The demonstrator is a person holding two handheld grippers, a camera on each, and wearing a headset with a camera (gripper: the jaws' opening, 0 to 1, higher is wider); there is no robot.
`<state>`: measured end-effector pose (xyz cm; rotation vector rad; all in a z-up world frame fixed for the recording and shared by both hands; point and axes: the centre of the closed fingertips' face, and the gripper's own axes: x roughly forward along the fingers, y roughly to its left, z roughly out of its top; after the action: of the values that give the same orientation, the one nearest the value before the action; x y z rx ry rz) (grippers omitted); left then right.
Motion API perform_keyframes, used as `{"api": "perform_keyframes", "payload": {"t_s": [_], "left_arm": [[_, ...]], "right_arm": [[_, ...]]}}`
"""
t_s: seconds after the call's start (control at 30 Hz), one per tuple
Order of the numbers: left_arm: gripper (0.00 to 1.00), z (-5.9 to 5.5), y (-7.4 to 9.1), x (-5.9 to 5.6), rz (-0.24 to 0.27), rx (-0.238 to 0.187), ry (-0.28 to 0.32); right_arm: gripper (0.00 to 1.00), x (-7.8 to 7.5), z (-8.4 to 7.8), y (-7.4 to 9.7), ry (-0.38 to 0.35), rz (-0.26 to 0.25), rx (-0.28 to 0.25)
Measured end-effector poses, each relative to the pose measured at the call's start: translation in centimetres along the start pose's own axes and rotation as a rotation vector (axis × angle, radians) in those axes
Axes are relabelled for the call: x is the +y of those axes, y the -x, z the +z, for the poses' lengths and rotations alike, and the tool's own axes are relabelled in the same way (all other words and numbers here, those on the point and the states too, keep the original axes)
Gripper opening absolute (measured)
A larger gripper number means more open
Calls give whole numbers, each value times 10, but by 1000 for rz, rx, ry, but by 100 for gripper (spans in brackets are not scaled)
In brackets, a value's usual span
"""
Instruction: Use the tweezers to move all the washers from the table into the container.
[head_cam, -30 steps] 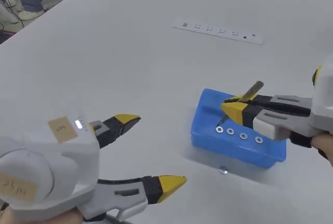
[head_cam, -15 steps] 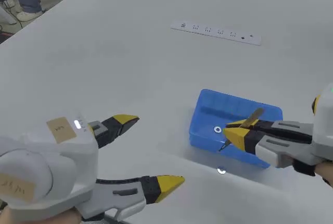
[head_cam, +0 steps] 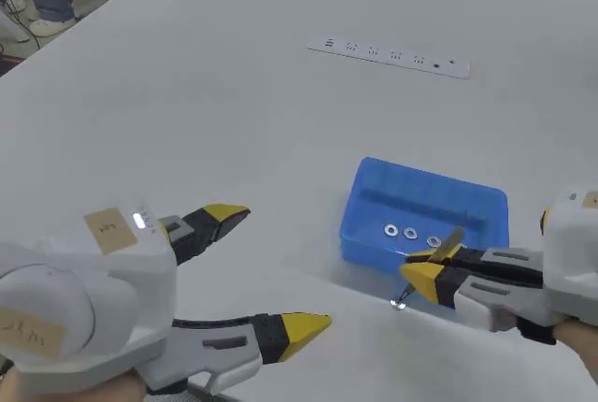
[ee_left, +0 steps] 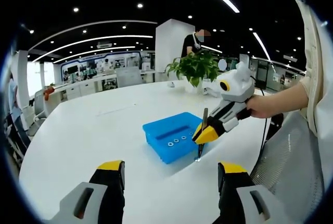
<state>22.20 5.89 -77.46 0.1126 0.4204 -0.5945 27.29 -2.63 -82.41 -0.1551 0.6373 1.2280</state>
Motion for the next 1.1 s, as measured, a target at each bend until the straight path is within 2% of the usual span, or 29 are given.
{"api": "perform_keyframes", "payload": {"t_s": [0.37,0.5,0.63,0.8,1.1], "left_arm": [[74,0,0,0,3,0,-1],[74,0,0,0,2,2,-2],[74,0,1,0,2,2,-3],[73,-1,1,0,2,4,-3],[73,0,1,1,4,3,-4]], "right_arm": [[4,1,-4,-5,7,10,8],[4,2,-6,-4,35,9,21],[4,4,-6,-4,132,-12,42],[4,4,-6,-5,137,-9,48],[4,12,-7,-9,208,17,64]]}}
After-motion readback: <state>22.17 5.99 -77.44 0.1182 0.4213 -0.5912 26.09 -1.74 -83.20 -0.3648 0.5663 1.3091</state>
